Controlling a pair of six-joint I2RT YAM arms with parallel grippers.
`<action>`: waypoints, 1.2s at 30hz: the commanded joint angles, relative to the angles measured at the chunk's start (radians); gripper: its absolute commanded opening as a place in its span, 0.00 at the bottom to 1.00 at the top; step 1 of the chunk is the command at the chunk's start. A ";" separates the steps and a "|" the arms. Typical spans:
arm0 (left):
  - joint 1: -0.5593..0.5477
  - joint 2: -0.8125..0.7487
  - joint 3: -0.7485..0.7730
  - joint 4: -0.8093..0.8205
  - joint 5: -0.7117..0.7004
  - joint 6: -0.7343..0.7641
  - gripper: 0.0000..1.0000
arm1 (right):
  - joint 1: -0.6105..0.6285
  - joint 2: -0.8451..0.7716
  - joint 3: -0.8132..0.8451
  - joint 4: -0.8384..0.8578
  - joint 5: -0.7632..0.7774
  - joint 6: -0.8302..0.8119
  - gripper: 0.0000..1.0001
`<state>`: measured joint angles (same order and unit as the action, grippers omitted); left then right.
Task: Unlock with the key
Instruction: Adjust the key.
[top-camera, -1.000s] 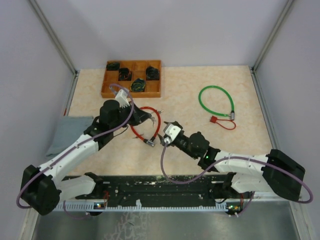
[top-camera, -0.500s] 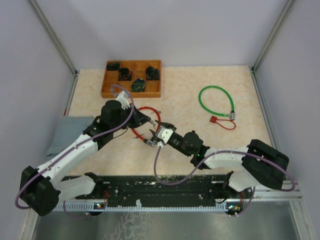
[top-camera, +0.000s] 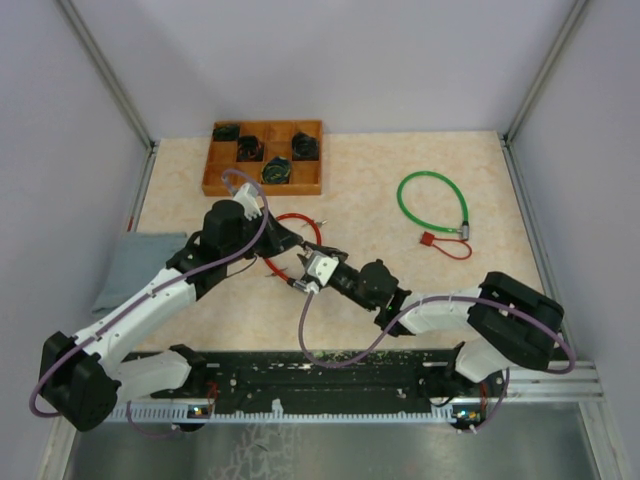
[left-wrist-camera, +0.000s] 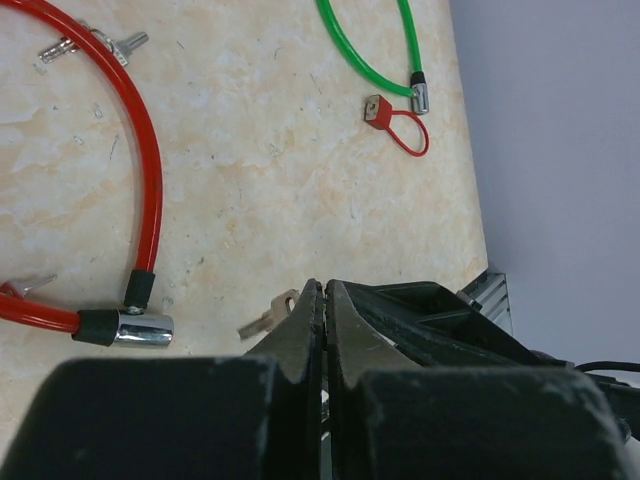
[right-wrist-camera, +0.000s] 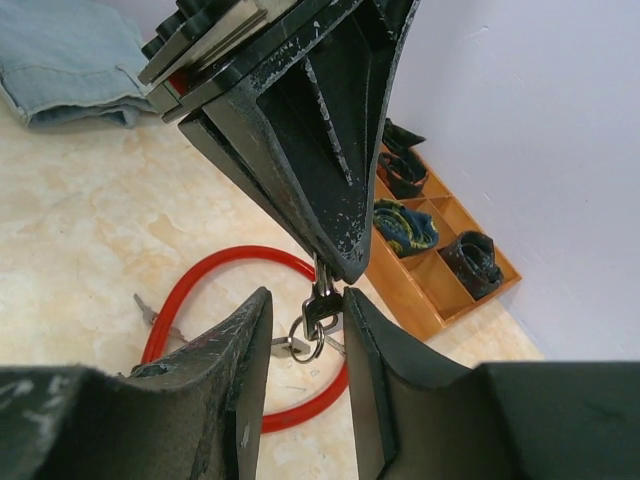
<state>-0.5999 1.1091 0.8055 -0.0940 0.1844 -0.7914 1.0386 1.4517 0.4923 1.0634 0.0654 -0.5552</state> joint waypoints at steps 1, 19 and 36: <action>-0.008 -0.002 0.027 0.020 0.025 -0.021 0.00 | 0.006 0.018 0.038 0.039 0.014 -0.011 0.34; -0.008 -0.010 0.002 0.036 -0.001 -0.068 0.13 | 0.005 0.018 0.031 0.027 0.027 0.024 0.11; 0.015 -0.179 -0.134 0.292 0.036 0.155 0.54 | -0.171 -0.196 0.063 -0.222 -0.329 0.438 0.00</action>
<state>-0.5968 0.9730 0.7151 0.0296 0.1356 -0.7319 0.9020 1.3243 0.4931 0.9016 -0.1143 -0.2428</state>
